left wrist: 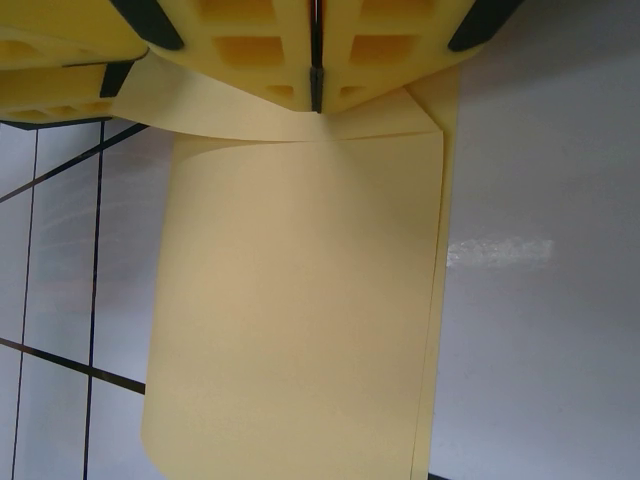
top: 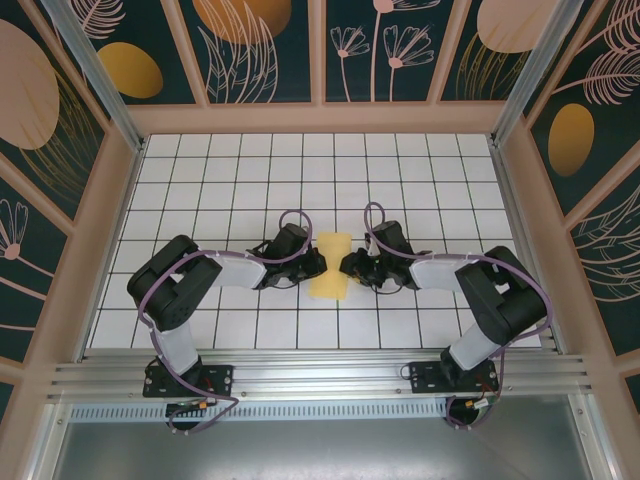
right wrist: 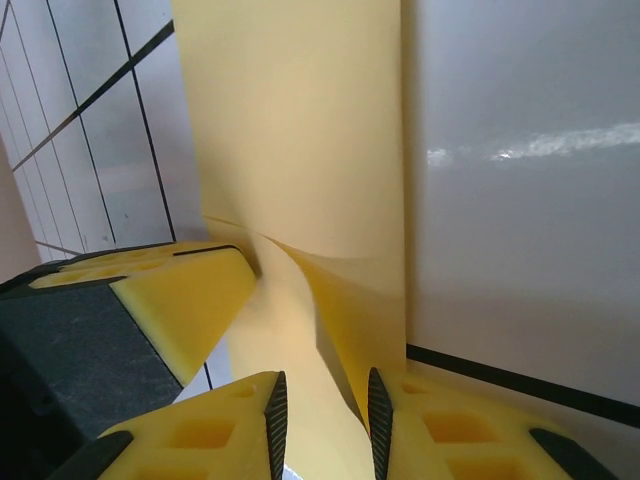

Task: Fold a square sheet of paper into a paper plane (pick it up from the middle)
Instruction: Fold the triangle a second time at the center of the table.

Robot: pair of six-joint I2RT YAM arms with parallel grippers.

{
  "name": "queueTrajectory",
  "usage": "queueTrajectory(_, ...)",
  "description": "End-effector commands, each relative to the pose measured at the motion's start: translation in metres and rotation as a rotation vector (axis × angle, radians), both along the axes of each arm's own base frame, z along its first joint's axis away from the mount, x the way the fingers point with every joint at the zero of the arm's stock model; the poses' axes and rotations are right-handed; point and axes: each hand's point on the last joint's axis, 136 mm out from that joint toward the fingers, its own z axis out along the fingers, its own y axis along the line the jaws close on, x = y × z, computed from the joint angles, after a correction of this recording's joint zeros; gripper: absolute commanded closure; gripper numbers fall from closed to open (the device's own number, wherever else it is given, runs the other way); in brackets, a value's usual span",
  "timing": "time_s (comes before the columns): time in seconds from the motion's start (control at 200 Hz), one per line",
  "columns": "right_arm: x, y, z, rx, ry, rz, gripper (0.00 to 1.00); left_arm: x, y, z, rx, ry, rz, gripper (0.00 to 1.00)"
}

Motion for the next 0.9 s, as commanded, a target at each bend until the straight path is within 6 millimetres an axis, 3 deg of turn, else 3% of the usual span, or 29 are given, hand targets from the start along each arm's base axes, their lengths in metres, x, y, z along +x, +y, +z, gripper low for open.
queueTrajectory(0.0,0.004,0.002,0.003,0.01,-0.007,-0.001,0.69,0.004,0.003,0.009,0.014,-0.018,0.004,0.88)
queueTrajectory(0.14,0.006,-0.012,-0.003,-0.081,-0.007,-0.035,0.66,0.008,0.004,0.017,0.021,-0.04,0.007,0.83)
queueTrajectory(0.415,0.005,-0.007,-0.005,-0.055,-0.001,-0.021,0.65,0.012,0.004,0.036,0.023,-0.087,-0.006,0.8)
queueTrajectory(0.636,0.006,-0.002,-0.002,-0.027,-0.002,-0.016,0.66,0.01,0.011,0.013,0.082,-0.053,0.004,0.89)
queueTrajectory(0.896,0.004,-0.002,-0.002,-0.009,0.004,-0.021,0.66,0.009,0.013,-0.008,0.122,-0.019,0.01,0.92)
